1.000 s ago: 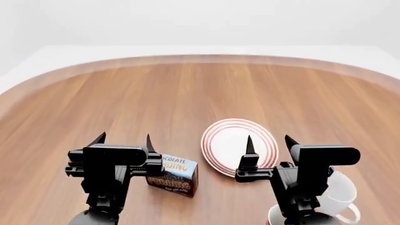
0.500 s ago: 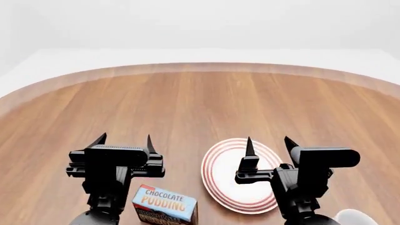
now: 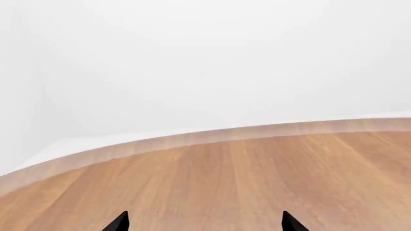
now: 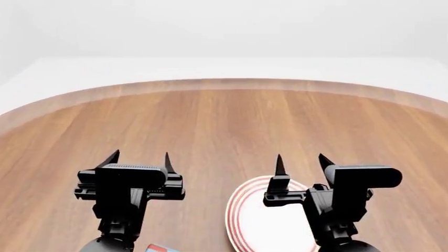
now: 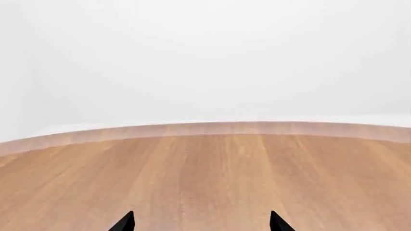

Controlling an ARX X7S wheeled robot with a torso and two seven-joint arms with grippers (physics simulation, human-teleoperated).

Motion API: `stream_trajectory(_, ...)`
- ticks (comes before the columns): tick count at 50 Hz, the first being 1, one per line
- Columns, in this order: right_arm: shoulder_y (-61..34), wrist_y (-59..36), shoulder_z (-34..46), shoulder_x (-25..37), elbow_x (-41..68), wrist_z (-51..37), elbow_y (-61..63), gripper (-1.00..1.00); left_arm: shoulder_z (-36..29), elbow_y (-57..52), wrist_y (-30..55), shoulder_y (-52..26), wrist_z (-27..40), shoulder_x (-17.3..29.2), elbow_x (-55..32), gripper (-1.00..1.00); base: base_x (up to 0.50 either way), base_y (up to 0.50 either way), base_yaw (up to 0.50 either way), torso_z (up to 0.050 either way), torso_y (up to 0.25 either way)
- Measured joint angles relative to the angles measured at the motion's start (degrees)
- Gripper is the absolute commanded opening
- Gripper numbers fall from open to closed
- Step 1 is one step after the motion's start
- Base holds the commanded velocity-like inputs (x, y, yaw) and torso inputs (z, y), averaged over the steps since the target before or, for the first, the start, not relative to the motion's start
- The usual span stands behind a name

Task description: Put the chocolate pudding to the right of the plate.

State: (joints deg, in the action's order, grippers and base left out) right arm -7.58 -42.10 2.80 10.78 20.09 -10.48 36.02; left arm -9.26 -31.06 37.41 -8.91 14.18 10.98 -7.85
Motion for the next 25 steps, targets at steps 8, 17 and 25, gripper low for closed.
stream_trajectory(8,-0.07,-0.25,0.02,0.23,0.37,-0.42,0.20,1.00,-0.14,-0.04,0.02,-0.04,0.25,0.20,-0.23,1.00,0.00,0.00,0.00,0.000,0.000)
stream_trajectory(17,-1.97,-8.77,0.43,2.26,2.67,-1.82,4.86,1.00,-0.24,-0.27,0.32,-0.28,0.49,0.40,-0.61,1.00,0.00,0.00,0.00,0.000,0.000)
stream_trajectory(25,-7.83,-26.83,-5.43,6.93,18.05,-9.93,13.95,1.00,-0.33,-0.75,0.74,-0.42,0.74,0.58,-0.95,1.00,0.00,0.00,0.00,0.000,0.000)
